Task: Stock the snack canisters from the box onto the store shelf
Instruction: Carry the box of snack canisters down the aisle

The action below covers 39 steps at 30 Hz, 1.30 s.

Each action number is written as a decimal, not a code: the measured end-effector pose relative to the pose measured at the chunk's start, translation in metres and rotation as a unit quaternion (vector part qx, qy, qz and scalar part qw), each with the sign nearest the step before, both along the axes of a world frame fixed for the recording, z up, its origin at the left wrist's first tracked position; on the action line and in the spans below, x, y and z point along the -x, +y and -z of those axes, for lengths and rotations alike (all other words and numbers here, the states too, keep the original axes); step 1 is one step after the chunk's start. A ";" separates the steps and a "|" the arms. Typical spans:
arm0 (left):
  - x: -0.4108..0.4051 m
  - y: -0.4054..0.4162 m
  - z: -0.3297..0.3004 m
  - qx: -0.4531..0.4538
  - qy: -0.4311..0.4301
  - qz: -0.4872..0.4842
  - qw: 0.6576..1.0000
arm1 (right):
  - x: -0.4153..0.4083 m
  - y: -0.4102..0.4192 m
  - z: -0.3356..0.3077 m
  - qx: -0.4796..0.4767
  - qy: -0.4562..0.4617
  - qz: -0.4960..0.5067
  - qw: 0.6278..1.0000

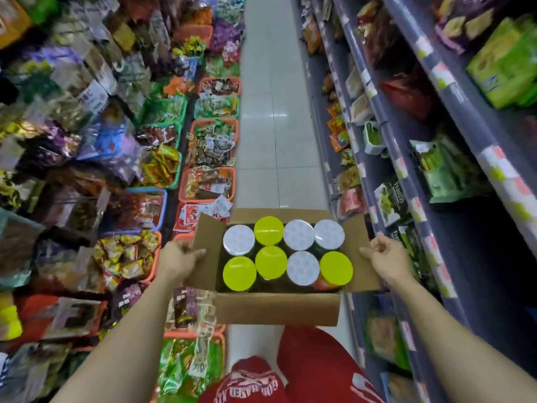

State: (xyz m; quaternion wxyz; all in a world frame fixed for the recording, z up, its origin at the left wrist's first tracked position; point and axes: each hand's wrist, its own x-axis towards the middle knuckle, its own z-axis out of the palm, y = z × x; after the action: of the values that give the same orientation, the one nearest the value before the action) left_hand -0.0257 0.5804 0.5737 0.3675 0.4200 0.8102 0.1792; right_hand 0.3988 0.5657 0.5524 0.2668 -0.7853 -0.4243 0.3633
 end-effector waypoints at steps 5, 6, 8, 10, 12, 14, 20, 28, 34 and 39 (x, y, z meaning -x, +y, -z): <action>-0.005 0.080 -0.004 -0.004 -0.014 -0.015 1.000 | -0.012 0.099 -0.006 -0.005 -0.003 -0.011 1.000; -0.005 0.095 -0.006 -0.002 -0.003 -0.012 1.000 | -0.013 0.118 -0.007 -0.007 -0.009 -0.013 1.000; -0.005 0.128 -0.007 -0.002 0.001 -0.012 1.000 | -0.013 0.154 -0.009 -0.010 -0.020 -0.019 1.000; -0.002 0.167 -0.005 -0.004 -0.009 -0.012 1.000 | -0.009 0.194 -0.010 -0.011 -0.025 -0.024 0.999; 0.001 0.209 -0.001 0.000 -0.008 -0.008 1.000 | -0.005 0.235 -0.006 -0.014 -0.028 -0.022 0.999; 0.004 0.249 0.001 -0.004 -0.001 -0.001 1.000 | 0.002 0.272 -0.005 -0.014 -0.036 -0.020 0.999; 0.022 0.380 0.000 -0.003 -0.015 0.015 1.000 | 0.027 0.387 -0.011 -0.006 -0.035 -0.003 0.999; 0.032 0.546 -0.019 -0.013 -0.028 0.020 0.999 | 0.036 0.536 -0.012 -0.016 0.003 0.011 1.000; 0.019 0.674 -0.009 -0.017 -0.020 0.026 0.999 | 0.023 0.669 0.002 -0.010 -0.042 -0.019 0.999; 0.011 0.764 -0.006 0.013 -0.009 0.024 1.000 | 0.012 0.766 0.003 0.009 -0.029 -0.046 0.998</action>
State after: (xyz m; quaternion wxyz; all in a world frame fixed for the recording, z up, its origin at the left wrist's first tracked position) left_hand -0.0365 1.3446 0.5800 0.3847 0.4327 0.7988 0.1634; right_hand 0.3871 1.3314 0.5495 0.2303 -0.7777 -0.4639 0.3563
